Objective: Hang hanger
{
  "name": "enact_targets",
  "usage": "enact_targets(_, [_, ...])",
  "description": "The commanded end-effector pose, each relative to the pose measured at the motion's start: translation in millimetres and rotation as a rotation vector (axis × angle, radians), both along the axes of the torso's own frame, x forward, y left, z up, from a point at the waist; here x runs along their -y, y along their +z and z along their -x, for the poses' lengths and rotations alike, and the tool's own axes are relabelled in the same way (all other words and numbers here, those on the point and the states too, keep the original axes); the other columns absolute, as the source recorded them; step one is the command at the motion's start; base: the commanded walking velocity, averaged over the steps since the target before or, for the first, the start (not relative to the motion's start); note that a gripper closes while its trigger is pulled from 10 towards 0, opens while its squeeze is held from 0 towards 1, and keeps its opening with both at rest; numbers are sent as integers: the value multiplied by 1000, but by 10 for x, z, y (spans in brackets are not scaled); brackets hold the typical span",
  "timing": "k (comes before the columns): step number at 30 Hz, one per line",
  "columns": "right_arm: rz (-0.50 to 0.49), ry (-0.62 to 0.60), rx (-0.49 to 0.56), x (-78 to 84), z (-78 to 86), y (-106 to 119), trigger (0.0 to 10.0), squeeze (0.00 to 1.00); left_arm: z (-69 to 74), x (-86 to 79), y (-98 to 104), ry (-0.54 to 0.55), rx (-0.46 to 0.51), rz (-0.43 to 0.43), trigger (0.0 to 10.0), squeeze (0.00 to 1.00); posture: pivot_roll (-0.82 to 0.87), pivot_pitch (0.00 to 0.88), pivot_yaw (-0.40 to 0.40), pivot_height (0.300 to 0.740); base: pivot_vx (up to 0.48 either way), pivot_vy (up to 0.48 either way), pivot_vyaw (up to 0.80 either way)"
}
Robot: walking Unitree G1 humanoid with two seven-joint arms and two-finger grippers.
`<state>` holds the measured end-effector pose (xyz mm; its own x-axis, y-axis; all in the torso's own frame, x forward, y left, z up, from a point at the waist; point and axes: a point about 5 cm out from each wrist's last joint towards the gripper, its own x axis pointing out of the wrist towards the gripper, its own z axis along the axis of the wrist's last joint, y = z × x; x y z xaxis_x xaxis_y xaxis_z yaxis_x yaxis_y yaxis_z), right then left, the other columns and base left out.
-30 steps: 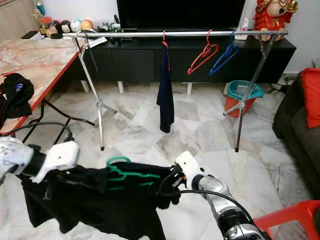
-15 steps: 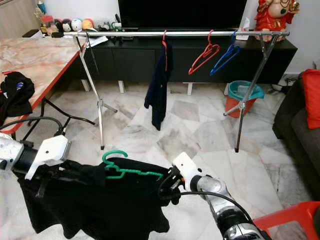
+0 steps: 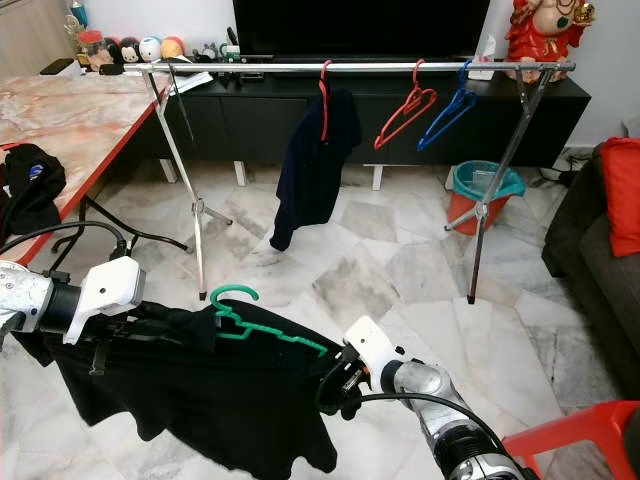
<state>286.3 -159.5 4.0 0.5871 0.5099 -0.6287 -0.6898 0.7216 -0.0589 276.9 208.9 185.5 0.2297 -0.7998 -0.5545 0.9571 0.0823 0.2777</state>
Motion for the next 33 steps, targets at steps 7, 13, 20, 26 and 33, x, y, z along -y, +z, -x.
enact_targets(7, [94, -72, -64, 246, 103, -127, 0, 0, 83, 114, 51, -91, 44, -24, 10000, 0, 43, 0, -4, 740, 0, 0, 0])
enact_targets(13, [86, -84, -29, 250, 14, -40, 10000, 192, 109, 236, -115, -106, 16, -24, 10000, 0, 41, 0, -3, 740, 0, 0, 0])
enact_targets(20, [120, -32, 26, 284, -106, 111, 10000, 1000, 129, 273, -236, -122, -5, -85, 10000, 0, 38, 0, 2, 740, 0, 0, 0])
enact_targets(26, [122, -43, 115, 309, -293, 341, 10000, 1000, 159, 359, -296, -149, -20, -95, 10000, 0, 34, 0, 4, 740, 0, 0, 0])
enact_targets(33, [147, 1, 134, 316, -359, 444, 10000, 1000, 152, 391, -342, -147, -11, -120, 10000, 0, 38, 0, 4, 740, 0, 0, 0])
